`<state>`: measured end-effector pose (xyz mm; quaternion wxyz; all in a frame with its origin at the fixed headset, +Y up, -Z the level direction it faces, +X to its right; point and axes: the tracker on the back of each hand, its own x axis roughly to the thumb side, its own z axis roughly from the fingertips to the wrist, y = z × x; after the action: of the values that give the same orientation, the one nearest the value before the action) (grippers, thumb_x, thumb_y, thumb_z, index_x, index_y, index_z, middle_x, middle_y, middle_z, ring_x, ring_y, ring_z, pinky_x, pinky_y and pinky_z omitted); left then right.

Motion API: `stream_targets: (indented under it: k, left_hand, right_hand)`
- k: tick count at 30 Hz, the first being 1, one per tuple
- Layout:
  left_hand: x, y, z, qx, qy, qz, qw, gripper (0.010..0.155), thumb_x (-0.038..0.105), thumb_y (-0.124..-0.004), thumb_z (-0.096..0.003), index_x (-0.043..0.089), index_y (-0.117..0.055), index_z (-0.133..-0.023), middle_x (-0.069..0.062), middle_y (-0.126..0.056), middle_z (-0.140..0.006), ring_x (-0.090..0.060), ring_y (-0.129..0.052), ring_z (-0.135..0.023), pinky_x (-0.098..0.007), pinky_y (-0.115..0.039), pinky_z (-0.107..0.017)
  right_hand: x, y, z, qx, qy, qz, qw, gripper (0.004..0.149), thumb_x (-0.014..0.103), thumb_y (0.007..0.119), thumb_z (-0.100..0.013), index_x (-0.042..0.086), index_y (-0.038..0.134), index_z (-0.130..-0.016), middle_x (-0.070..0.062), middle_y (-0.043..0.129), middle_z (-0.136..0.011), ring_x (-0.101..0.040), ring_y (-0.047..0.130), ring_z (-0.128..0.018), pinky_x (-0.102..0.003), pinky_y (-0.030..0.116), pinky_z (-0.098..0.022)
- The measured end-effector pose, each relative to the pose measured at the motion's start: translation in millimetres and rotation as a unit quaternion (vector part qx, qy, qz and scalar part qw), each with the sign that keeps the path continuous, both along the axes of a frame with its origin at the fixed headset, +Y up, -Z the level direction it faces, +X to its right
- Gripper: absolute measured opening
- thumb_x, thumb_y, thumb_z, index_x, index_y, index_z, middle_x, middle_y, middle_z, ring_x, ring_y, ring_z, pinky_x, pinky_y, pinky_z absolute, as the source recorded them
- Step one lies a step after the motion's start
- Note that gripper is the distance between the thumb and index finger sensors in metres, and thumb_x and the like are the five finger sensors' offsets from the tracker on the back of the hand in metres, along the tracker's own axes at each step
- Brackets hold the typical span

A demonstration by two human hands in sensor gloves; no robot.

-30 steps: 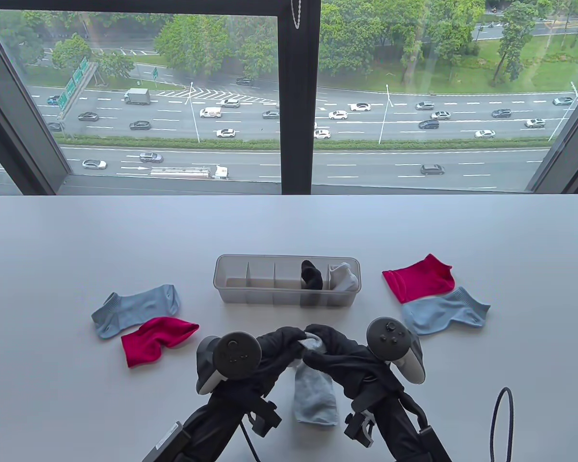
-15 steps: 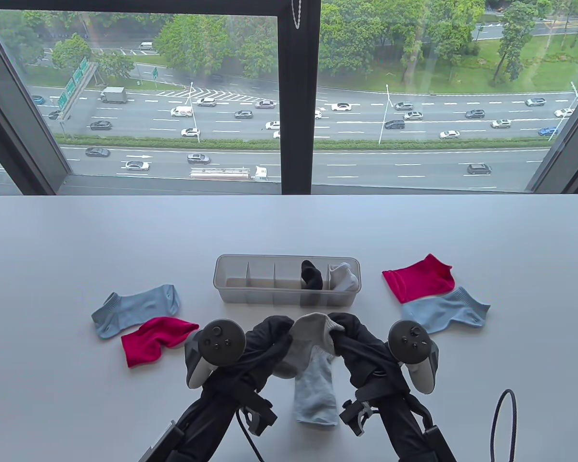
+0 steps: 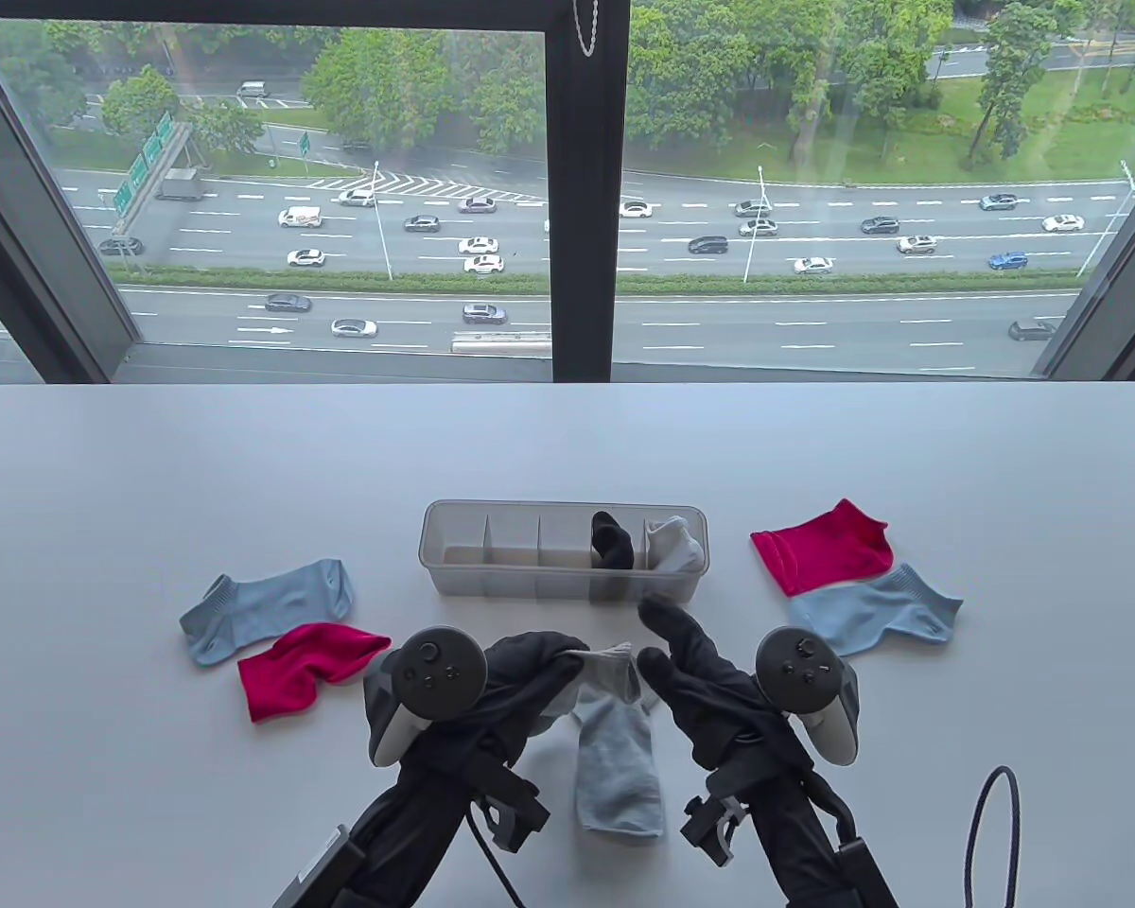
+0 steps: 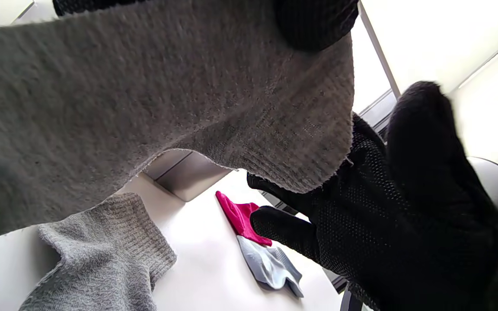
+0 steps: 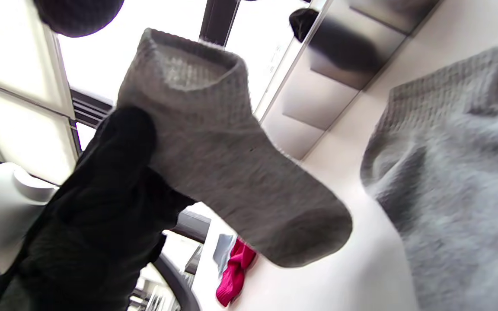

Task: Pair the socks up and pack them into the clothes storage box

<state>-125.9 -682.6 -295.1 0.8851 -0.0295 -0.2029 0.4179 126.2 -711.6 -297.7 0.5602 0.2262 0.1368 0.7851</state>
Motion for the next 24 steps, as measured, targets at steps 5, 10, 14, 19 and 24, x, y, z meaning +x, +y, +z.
stream_targets:
  k: [5, 10, 14, 19, 24]
  left_hand:
    - [9, 6, 5, -0.004, -0.042, 0.006, 0.999, 0.042, 0.02, -0.062, -0.0601, 0.013, -0.068, -0.101, -0.02, -0.09, -0.091, -0.046, -0.09, -0.081, -0.063, -0.074, -0.061]
    - [9, 18, 5, -0.039, -0.029, 0.105, 0.993, 0.04, 0.023, -0.067, -0.0592, 0.009, -0.076, -0.096, -0.018, -0.098, -0.078, -0.04, -0.101, -0.061, -0.054, -0.087, -0.045]
    - [19, 6, -8, -0.177, 0.018, 0.053, 0.983, 0.039, 0.024, -0.069, -0.0588, 0.005, -0.08, -0.091, -0.014, -0.105, -0.061, -0.032, -0.108, -0.043, -0.047, -0.092, -0.032]
    - [38, -62, -27, -0.258, 0.069, -0.07, 0.961, 0.041, 0.023, -0.067, -0.0592, 0.004, -0.075, -0.094, -0.017, -0.103, -0.067, -0.036, -0.107, -0.046, -0.049, -0.092, -0.034]
    - [49, -92, -34, -0.247, 0.111, -0.147, 0.951, 0.041, 0.023, -0.069, -0.058, 0.004, -0.076, -0.093, -0.014, -0.103, -0.062, -0.03, -0.107, -0.038, -0.047, -0.092, -0.032]
  right_hand:
    - [-13, 9, 5, 0.075, -0.022, 0.165, 0.983, 0.072, 0.043, 0.073, -0.06, 0.029, 0.026, -0.112, -0.027, 0.01, -0.119, -0.061, 0.02, -0.103, -0.074, 0.033, -0.071]
    - [3, 29, 10, 0.053, -0.071, -0.042, 0.995, 0.04, 0.033, 0.071, -0.064, 0.016, 0.064, -0.099, -0.01, 0.087, -0.085, -0.028, 0.091, -0.073, -0.049, 0.074, -0.063]
    - [3, 29, 1, -0.03, -0.136, 0.09, 0.986, 0.043, 0.033, 0.073, -0.064, 0.009, 0.067, -0.099, -0.008, 0.092, -0.071, -0.021, 0.096, -0.057, -0.045, 0.08, -0.054]
    - [-17, -16, -26, -0.095, -0.171, 0.339, 0.92, 0.06, 0.034, 0.076, -0.06, 0.003, 0.056, -0.107, -0.007, 0.093, -0.072, -0.021, 0.096, -0.059, -0.043, 0.081, -0.054]
    - [-42, -51, -38, -0.12, -0.147, 0.48, 0.856, 0.065, 0.036, 0.075, -0.061, 0.001, 0.049, -0.11, -0.006, 0.086, -0.076, -0.021, 0.09, -0.062, -0.045, 0.076, -0.059]
